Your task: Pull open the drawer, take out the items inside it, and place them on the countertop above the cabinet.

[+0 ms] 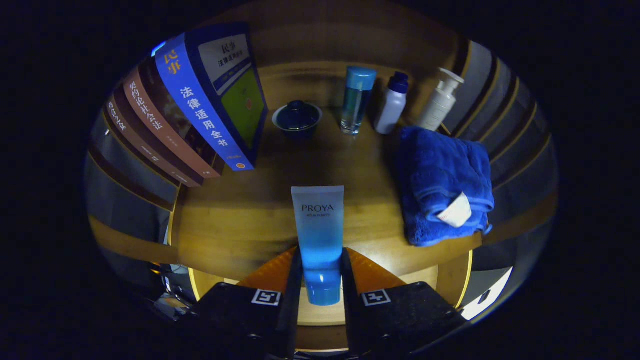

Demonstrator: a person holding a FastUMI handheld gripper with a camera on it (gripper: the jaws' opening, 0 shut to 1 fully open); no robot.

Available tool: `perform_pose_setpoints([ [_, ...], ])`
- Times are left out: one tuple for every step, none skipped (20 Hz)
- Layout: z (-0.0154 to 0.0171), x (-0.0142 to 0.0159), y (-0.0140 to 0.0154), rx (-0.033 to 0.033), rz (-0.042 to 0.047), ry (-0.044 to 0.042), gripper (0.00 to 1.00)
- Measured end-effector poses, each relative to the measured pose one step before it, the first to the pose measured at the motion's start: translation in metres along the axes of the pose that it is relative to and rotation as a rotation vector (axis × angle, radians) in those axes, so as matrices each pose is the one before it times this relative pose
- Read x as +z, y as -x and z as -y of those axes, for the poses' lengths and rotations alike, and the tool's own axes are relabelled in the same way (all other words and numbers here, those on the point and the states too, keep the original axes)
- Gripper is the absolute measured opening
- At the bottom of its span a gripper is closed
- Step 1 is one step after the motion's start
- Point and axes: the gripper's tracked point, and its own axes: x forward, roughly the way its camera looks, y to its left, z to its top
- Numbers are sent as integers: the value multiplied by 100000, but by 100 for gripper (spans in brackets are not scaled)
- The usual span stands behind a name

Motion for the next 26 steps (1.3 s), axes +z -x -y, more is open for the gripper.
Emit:
perform_pose_setpoints([
  [-152, 207, -291, 754, -656, -551, 44],
  [181, 102, -145, -81, -766, -1028, 44],
  [138, 318, -89, 95, -32, -112, 44],
  [58, 83, -194, 216, -441, 350, 44],
  [239, 57, -232, -653, -543, 837, 44],
  [101, 11, -373, -664, -620, 926, 44],
  [103, -56, -204, 77, -667, 290, 44],
  [-79, -88, -224, 622, -641, -437, 44],
  [-112, -17, -242, 752, -275, -148, 44],
  [57, -154, -261, -68, -314, 857, 44],
  [266, -219, -139, -821, -764, 2074, 44],
  [191, -309, -59, -1446, -947, 1869, 44],
  [99, -35, -106, -744, -292, 1411, 45],
  [-25, -204, -139, -71, -88, 969, 52],
  [-226, 125, 59, 853, 938, -173, 58],
  [-70, 161, 237, -125, 865, -324, 65],
  [300, 24, 92, -1227, 1028, 12, 72],
  [-187, 347, 211, 429, 1726, 72, 79],
  [79, -228, 0, -369, 1377, 126, 86],
  [-121, 426, 976, 277, 2521, 11, 93],
  [-241, 208, 247, 752, 2949, -326, 99],
  [-535, 423, 603, 1377, 3693, -268, 99],
  [-673, 652, 589, 1911, 5668, -224, 99],
  [-487, 552, 418, 1207, 5492, -238, 99],
  [-564, 420, 610, 921, 6007, 58, 99],
  [-423, 377, 572, 320, 6344, 112, 99],
])
